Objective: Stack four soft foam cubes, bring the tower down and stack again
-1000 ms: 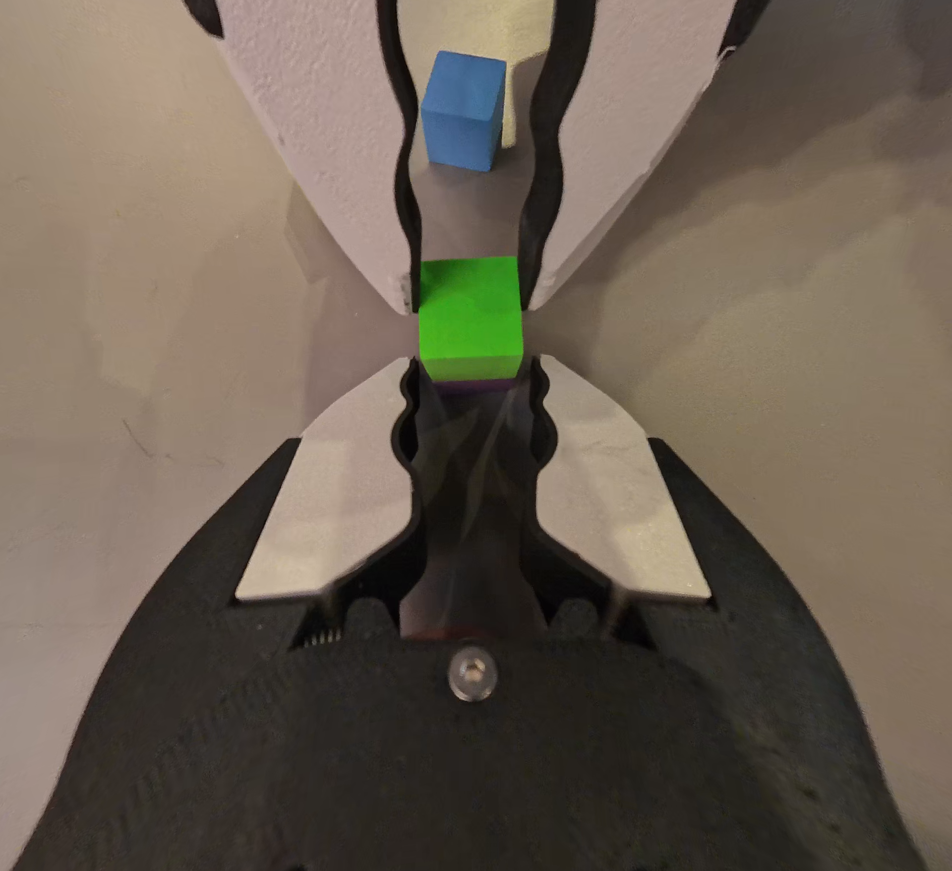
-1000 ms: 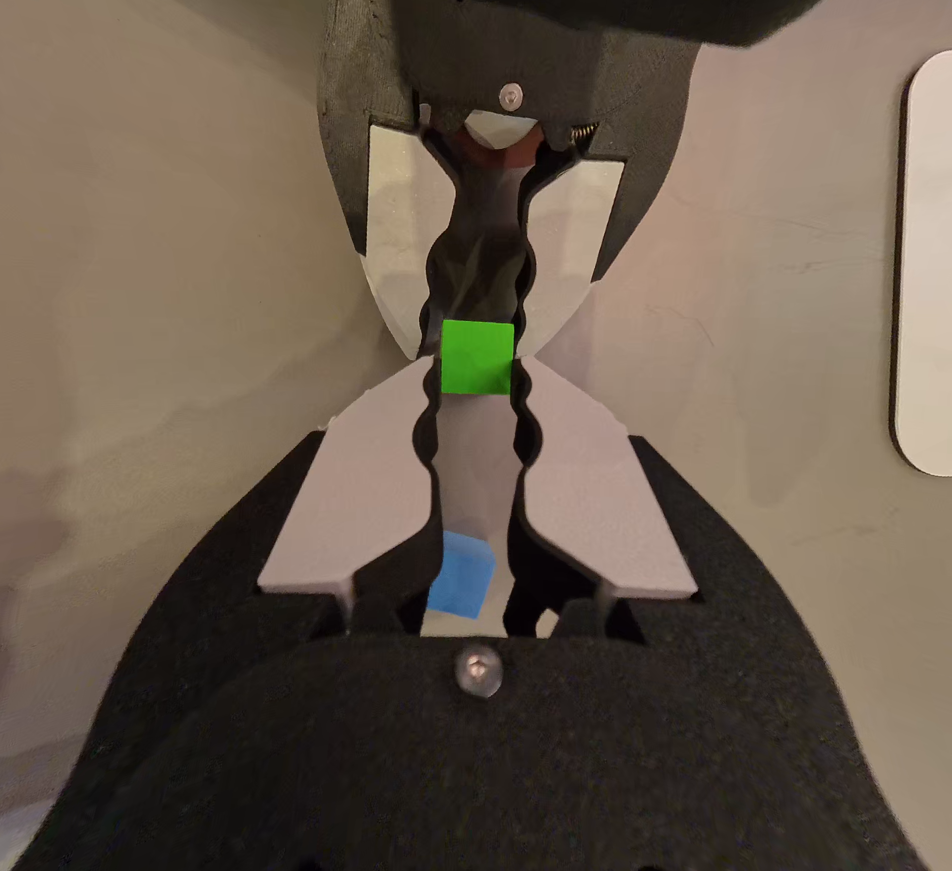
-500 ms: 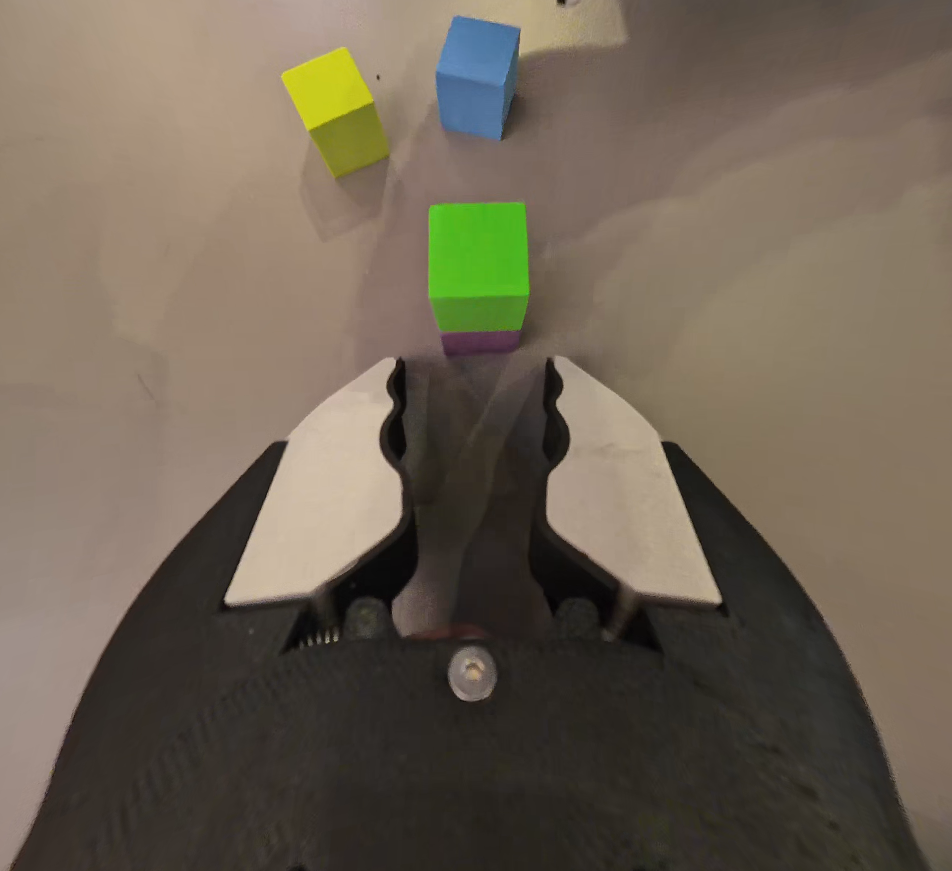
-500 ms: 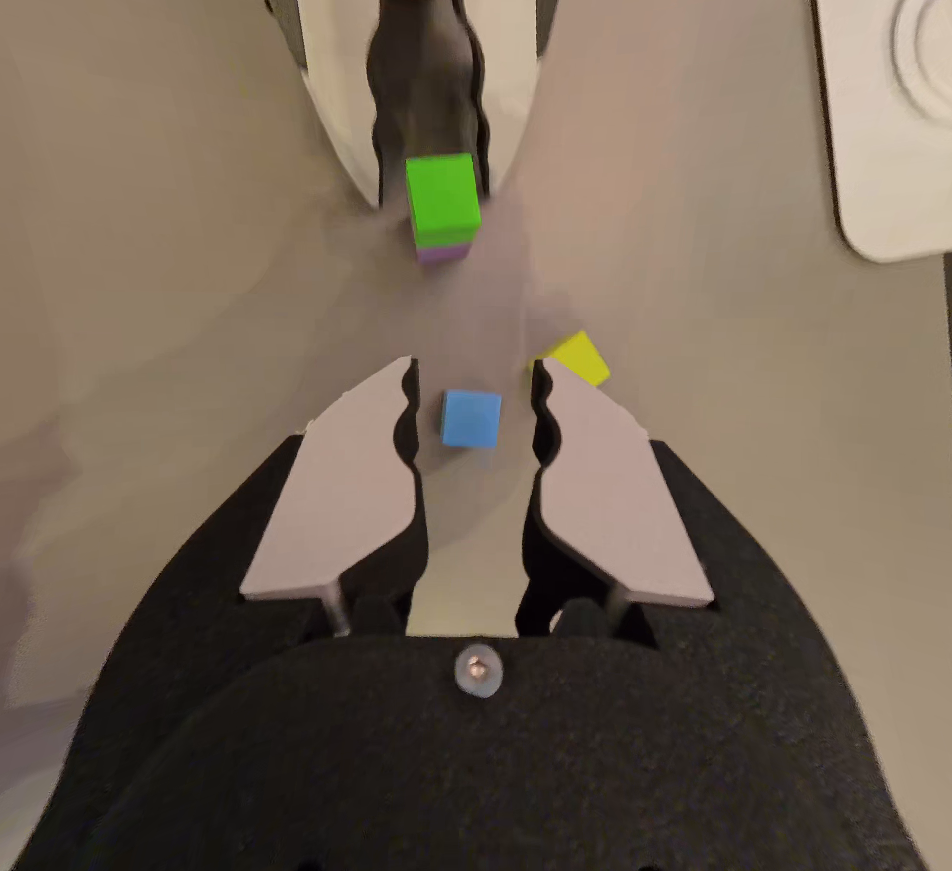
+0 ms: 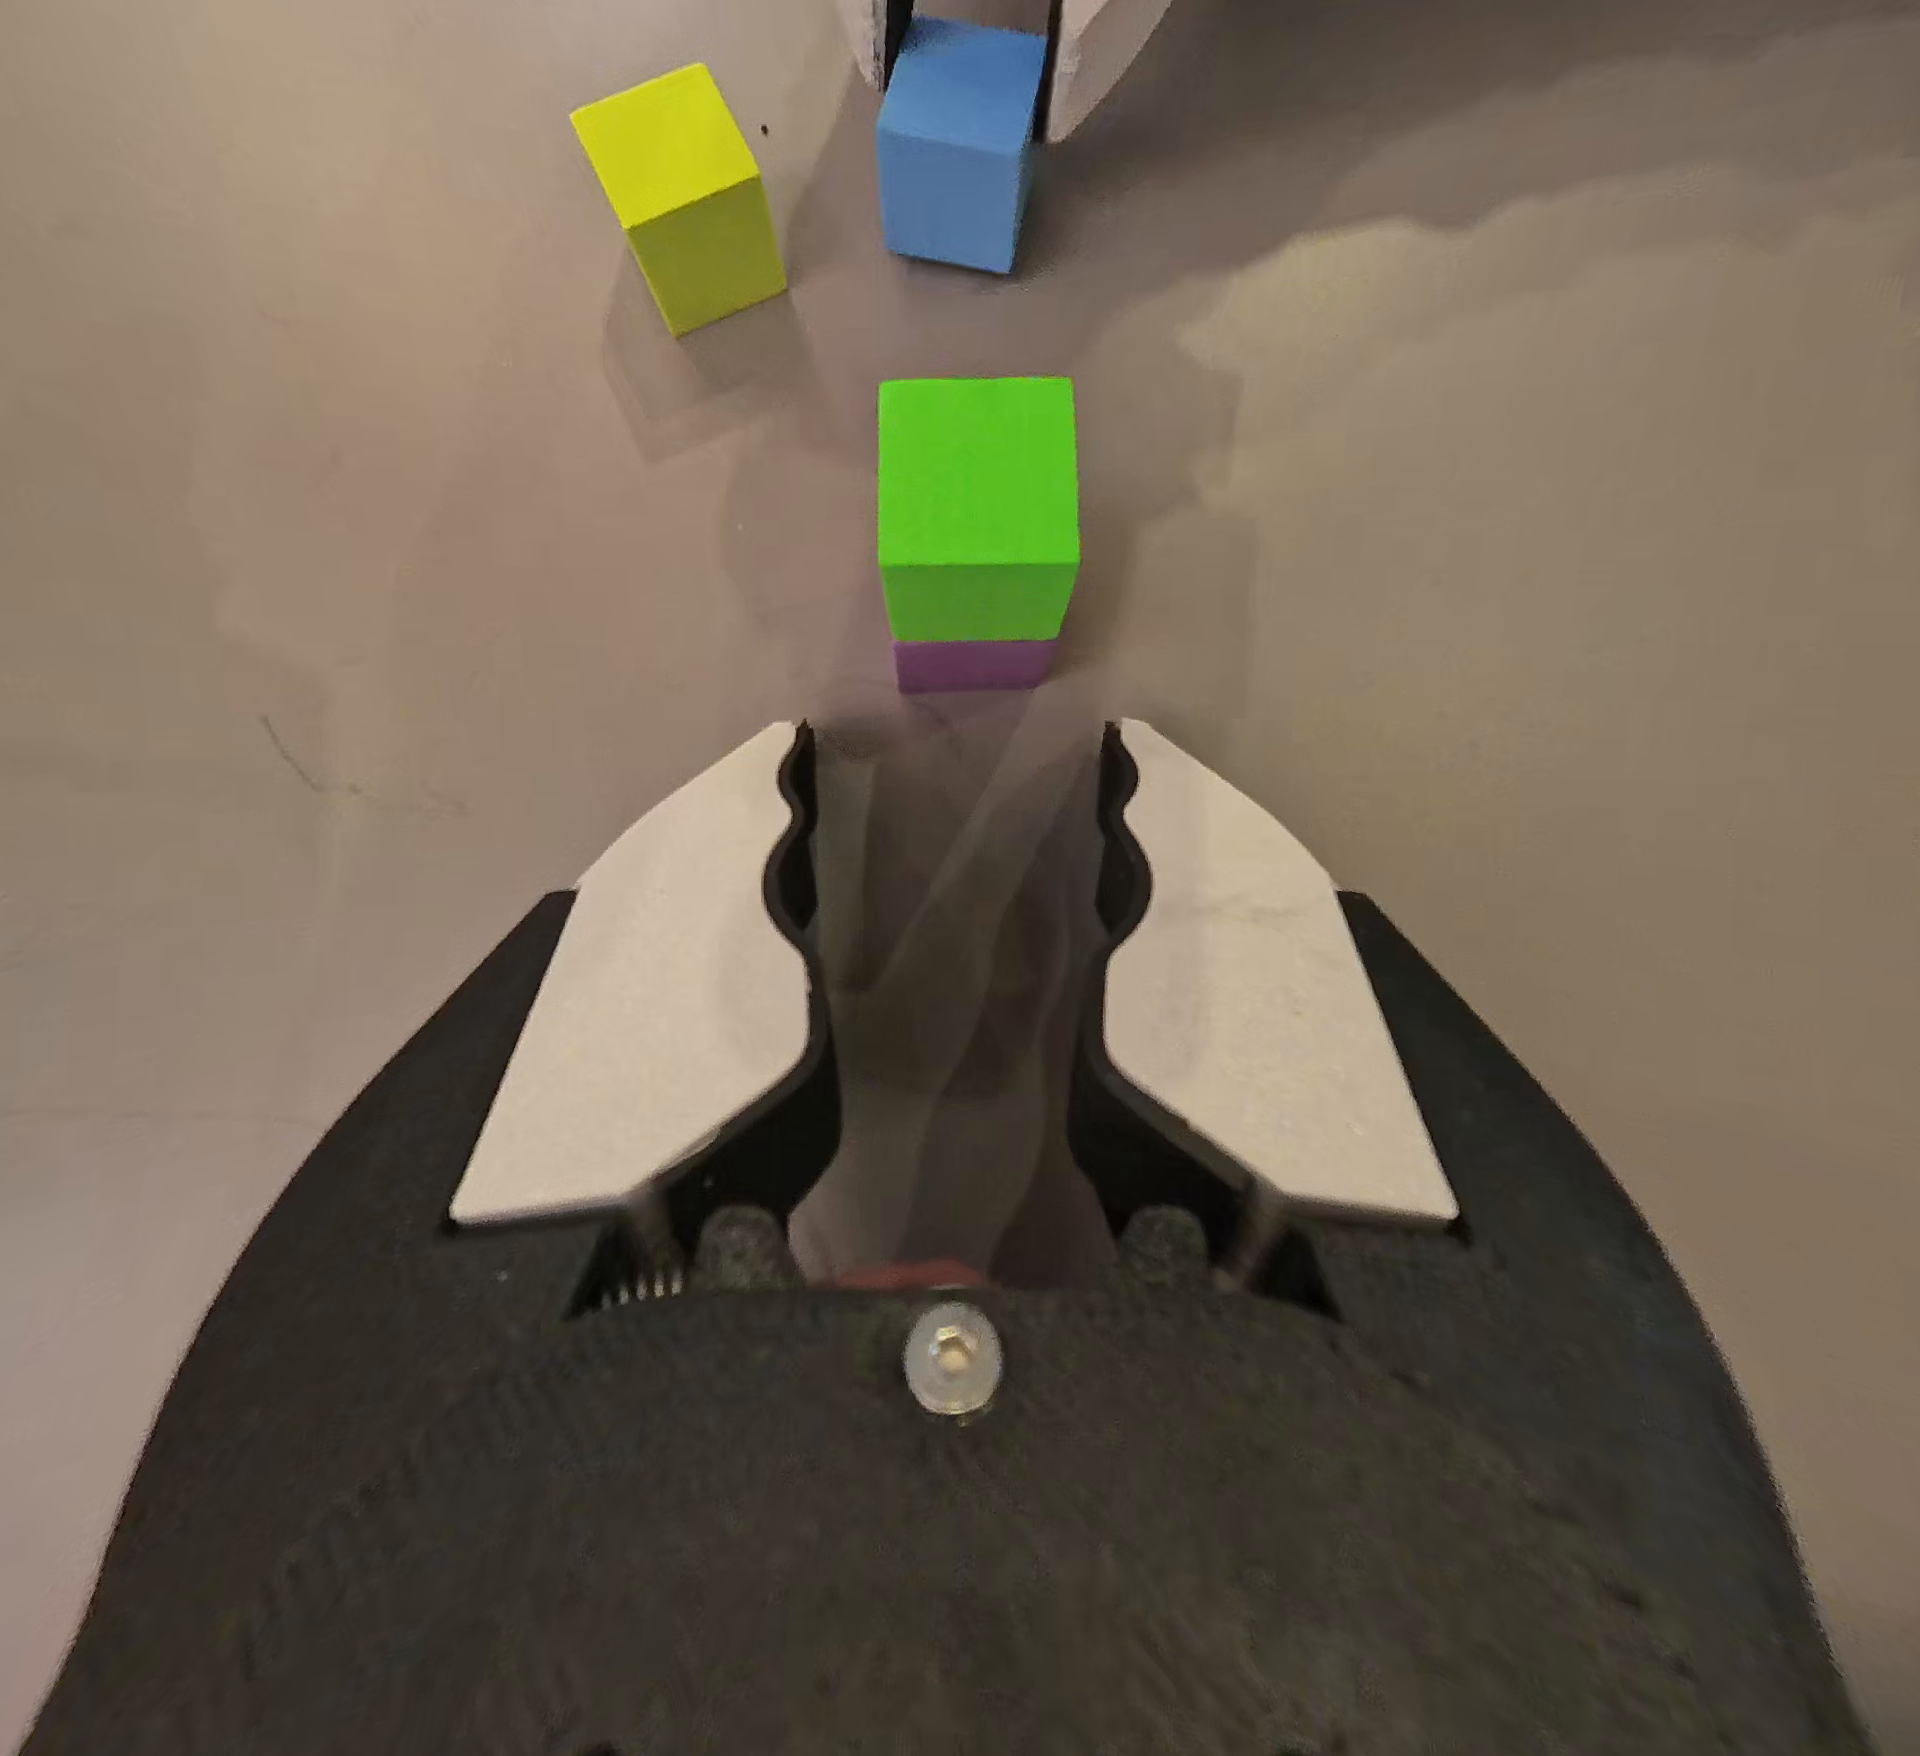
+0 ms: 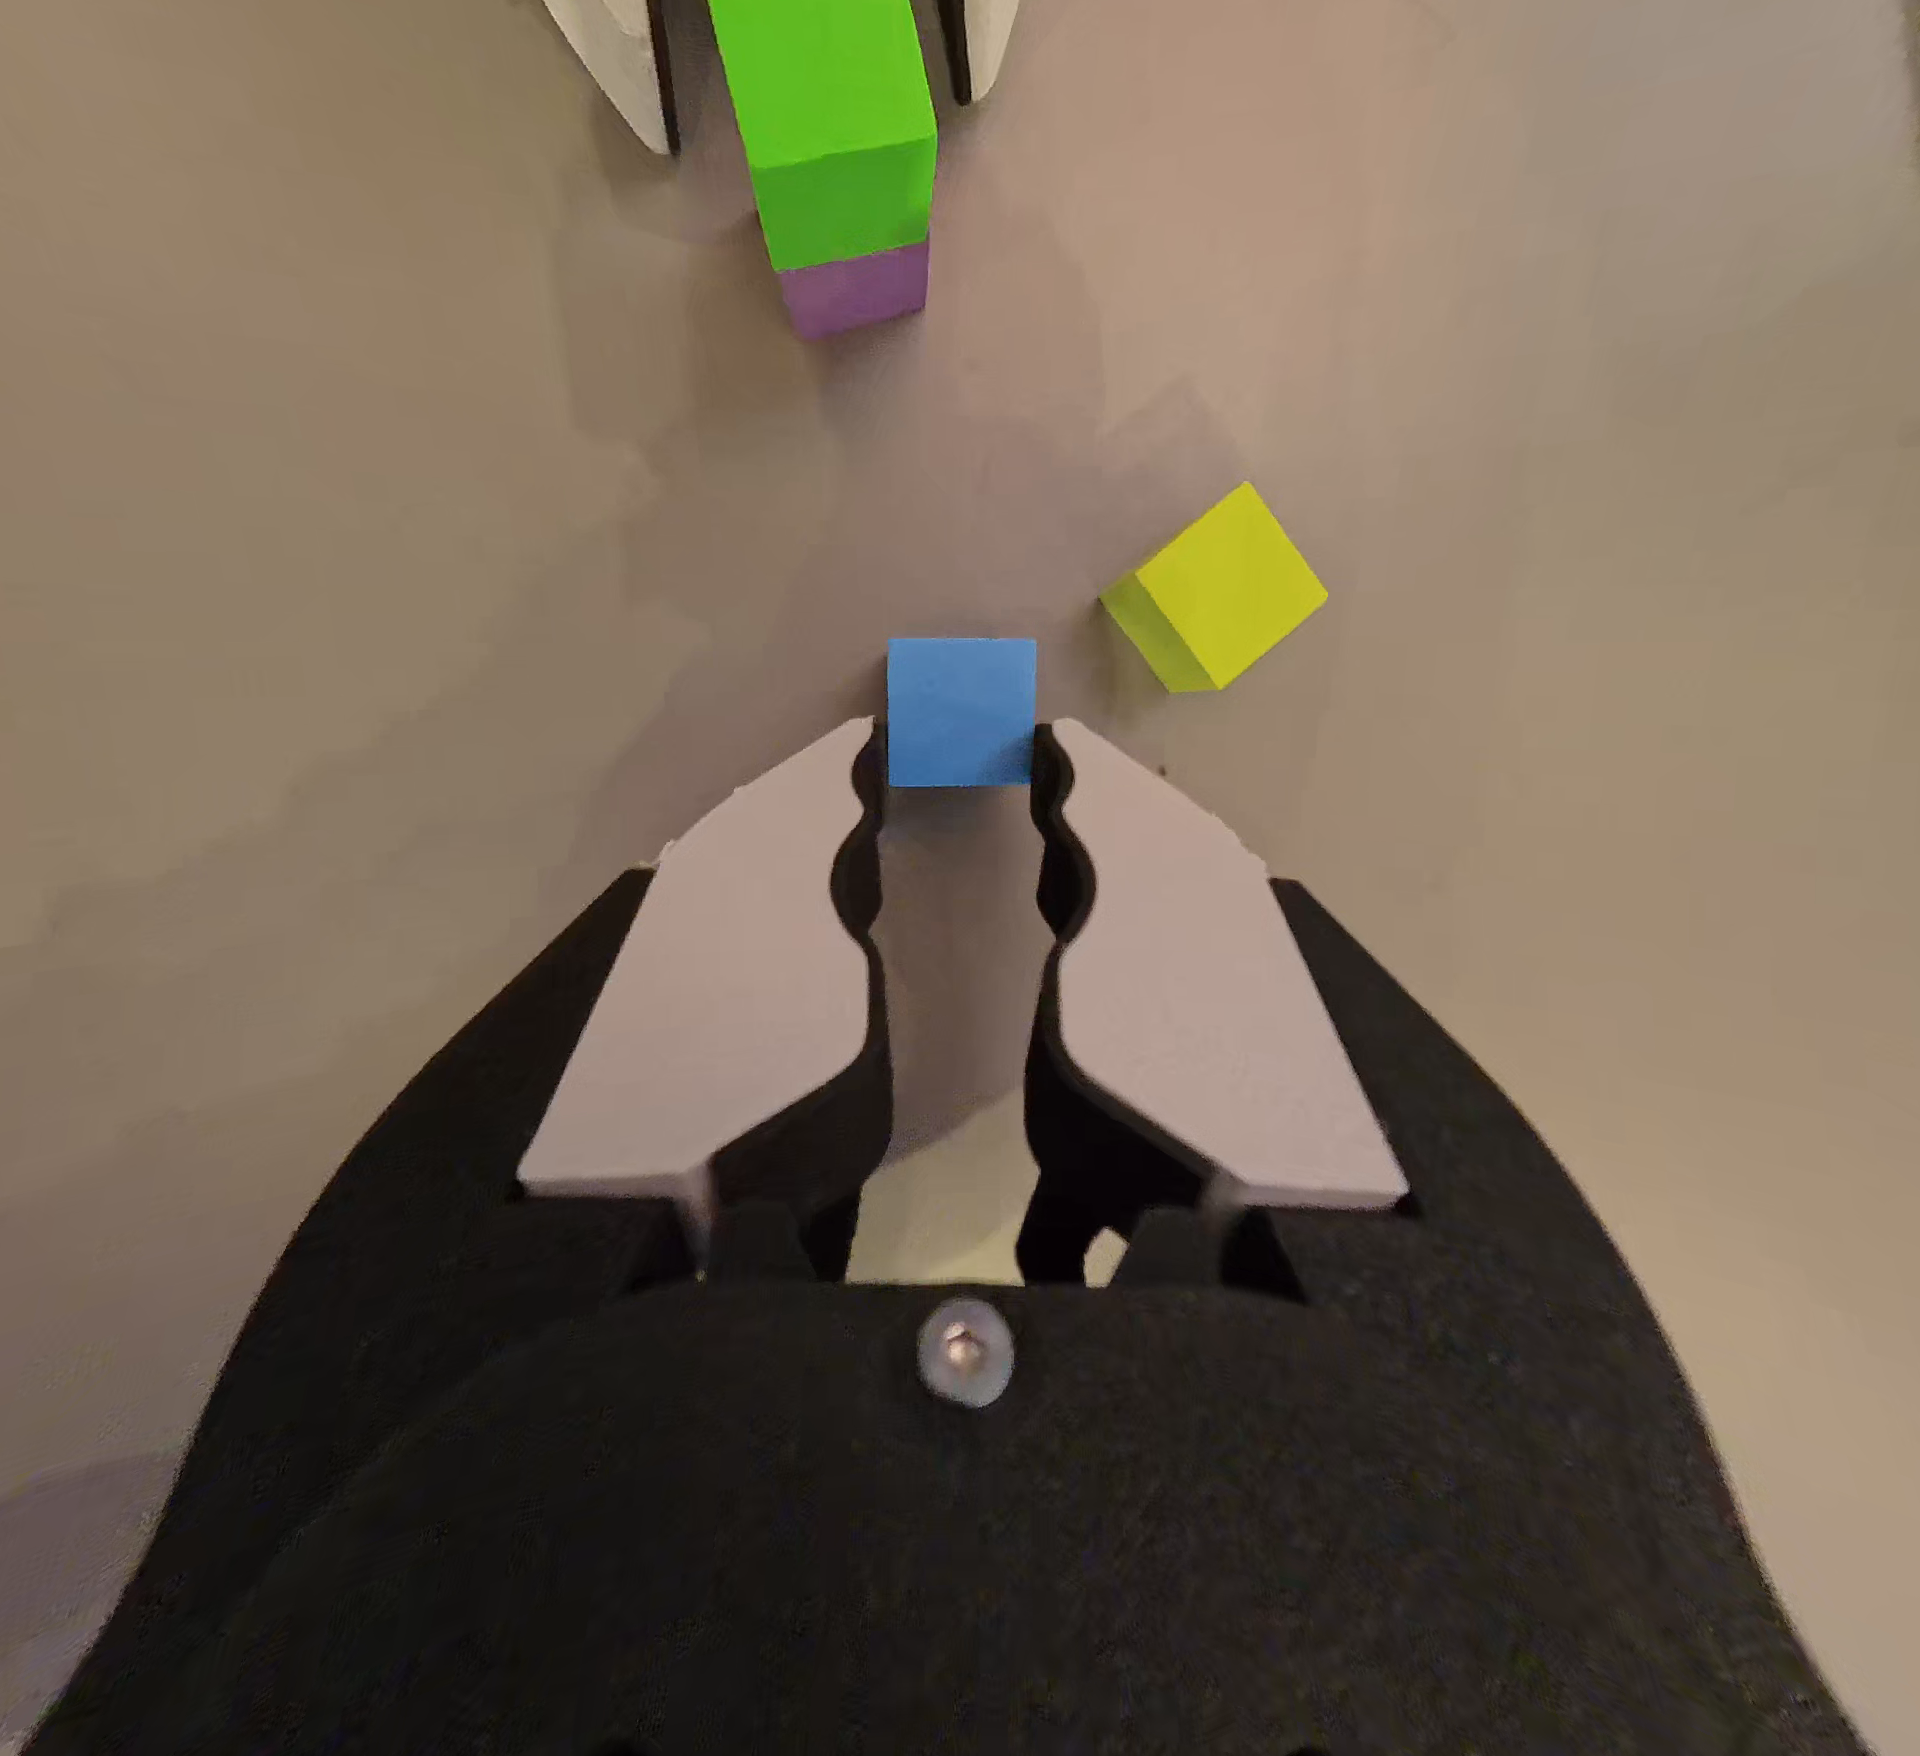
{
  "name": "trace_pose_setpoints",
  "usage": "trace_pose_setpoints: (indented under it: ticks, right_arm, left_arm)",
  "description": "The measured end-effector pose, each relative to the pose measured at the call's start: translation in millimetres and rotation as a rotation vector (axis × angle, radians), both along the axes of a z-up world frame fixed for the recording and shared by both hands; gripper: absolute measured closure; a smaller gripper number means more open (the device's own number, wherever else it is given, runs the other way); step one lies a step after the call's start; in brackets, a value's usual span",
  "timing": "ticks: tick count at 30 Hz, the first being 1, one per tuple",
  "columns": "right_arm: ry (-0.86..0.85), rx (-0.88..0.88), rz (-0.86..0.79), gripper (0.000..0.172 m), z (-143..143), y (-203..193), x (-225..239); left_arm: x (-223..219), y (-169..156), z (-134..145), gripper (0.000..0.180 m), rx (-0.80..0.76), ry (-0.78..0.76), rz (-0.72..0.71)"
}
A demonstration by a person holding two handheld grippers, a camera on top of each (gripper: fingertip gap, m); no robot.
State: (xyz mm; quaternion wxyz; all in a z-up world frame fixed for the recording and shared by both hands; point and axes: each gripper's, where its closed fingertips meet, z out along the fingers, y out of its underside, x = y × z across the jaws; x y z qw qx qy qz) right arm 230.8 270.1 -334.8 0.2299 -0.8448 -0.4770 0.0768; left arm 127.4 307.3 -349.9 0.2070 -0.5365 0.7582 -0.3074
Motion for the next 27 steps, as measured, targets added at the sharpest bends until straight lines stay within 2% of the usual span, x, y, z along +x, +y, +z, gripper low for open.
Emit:
trace_pose_setpoints:
  ticks: [6, 9, 18, 27]
  right_arm:
    - [0.096, 0.068, 0.099, 0.146, 44.2, 11.5, -37.6]
    - [0.079, 0.081, 0.171, 0.146, 56.0, 18.0, -57.6]
    - [0.002, 0.052, 0.277, 0.146, 53.7, 29.4, -81.5]
    - [-0.017, 0.033, 0.285, 0.146, 51.5, 29.6, -81.8]
  left_arm:
    - [0.6, 0.5, -0.1, 0.129, 0.0, 0.0, 0.003]
    - [0.6, 0.6, 0.0, 0.129, -0.002, 0.0, 0.004]
    - [0.6, 0.3, -0.2, 0.128, 0.0, 0.0, 0.002]
    - [0.5, 0.0, -0.2, 0.128, 0.0, 0.0, 0.0]
